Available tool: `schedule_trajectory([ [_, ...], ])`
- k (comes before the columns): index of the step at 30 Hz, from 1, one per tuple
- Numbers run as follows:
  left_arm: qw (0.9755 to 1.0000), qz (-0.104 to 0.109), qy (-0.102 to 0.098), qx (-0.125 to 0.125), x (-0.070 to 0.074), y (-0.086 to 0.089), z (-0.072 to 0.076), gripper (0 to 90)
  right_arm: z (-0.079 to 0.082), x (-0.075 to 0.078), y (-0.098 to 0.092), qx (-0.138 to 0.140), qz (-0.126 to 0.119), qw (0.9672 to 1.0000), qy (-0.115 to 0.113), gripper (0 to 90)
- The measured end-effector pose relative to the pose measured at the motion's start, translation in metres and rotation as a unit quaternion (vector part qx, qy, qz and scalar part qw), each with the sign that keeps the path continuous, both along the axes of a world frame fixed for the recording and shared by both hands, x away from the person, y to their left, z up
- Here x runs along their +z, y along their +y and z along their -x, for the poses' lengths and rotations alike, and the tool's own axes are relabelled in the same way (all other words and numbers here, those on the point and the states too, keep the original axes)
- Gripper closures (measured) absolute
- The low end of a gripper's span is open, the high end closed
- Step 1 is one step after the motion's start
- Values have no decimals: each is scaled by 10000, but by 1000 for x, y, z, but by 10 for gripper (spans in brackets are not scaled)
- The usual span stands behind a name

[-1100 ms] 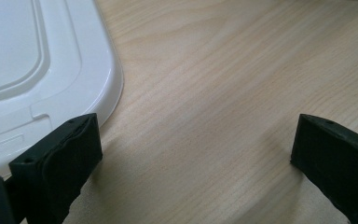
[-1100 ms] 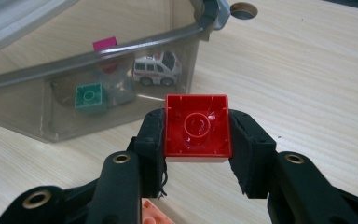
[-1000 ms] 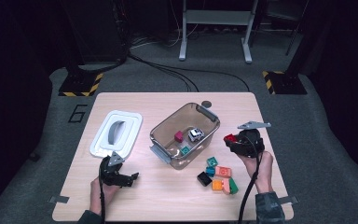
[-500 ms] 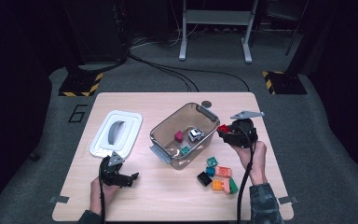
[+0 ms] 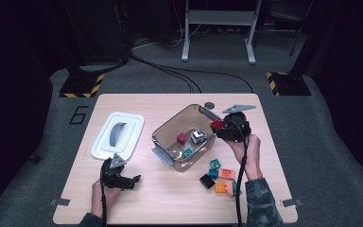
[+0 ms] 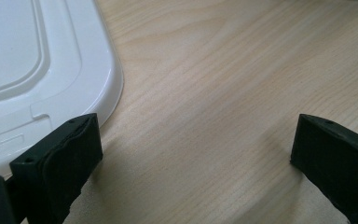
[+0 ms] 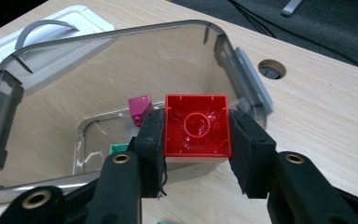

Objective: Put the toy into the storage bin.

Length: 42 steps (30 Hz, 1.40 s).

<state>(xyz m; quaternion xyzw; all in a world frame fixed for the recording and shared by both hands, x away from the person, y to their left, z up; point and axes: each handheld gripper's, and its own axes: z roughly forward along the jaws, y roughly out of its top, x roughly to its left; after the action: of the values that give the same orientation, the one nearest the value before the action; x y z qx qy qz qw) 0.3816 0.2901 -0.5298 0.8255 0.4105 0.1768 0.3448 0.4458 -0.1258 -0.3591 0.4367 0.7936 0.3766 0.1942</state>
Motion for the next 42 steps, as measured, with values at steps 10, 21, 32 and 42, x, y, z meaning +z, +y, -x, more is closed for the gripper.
schedule_trajectory([
  [10, 10000, 0, 1, -4, 0, 0, 0, 18, -10, 0, 21, 196, 80, 9997, 95, 588],
  [21, 10000, -17, -29, -2, 0, 0, 0, 18, -16, -14, 35, 443, 224, 9981, 361, 588],
  [32, 10000, -21, -31, -5, 0, 0, 0, 19, -14, -21, 45, 679, 498, 9946, 607, 587],
  [42, 10000, 17, -54, 25, -1, 0, 0, 19, -11, -24, 42, 715, 580, 9931, 732, 585],
])
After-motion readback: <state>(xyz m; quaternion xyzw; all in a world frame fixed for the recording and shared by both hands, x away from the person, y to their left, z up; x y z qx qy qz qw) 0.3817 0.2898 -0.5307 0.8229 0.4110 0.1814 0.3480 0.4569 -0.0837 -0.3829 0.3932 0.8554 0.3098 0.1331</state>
